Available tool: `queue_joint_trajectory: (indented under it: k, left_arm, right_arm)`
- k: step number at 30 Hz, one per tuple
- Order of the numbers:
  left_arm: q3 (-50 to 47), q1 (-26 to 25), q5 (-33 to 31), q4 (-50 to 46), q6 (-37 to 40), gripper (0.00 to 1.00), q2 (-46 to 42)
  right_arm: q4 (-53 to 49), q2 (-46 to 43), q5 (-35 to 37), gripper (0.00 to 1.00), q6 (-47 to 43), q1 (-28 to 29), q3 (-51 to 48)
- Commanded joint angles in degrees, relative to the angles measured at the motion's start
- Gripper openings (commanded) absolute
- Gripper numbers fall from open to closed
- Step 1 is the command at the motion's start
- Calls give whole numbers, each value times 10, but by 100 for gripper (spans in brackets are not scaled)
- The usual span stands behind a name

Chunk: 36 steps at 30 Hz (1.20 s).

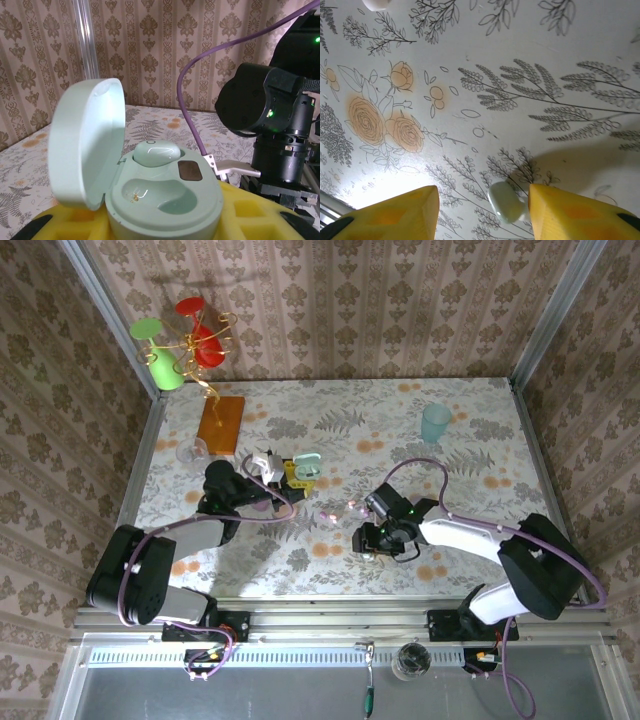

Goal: Insert the wireless bluetooth earbuds into the charging case

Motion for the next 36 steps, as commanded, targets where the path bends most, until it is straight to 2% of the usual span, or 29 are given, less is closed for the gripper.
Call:
queue_joint_trajectory:
  k: [1,7,10,13,19,21,27,36]
  left_arm:
    - [16,-6,5,10,1,28,6]
    - [16,-7,0,8,1,29,3]
    - [10,-4,-11,6,5,28,-2]
    - [2,14,-26,11,5,28,-1]
    - [-10,74,-27,98,-48,28,24]
    - [-8,84,-25,108,-51,28,28]
    - [-2,94,-17,102,-44,28,34]
    - [-5,94,-12,92,-44,28,23]
  right_arm:
    - [-42,-10,20,52,-28,-8,12]
    - [-72,7,26,53,-135,-9,53]
    - [-119,15,43,53,-167,3,83]
    - [-174,18,98,52,-155,32,113]
    - [-308,59,263,49,-85,147,182]
    - [-344,86,292,49,-73,177,203]
    - [-395,161,334,44,-64,227,250]
    - [-396,240,342,33,-87,241,301]
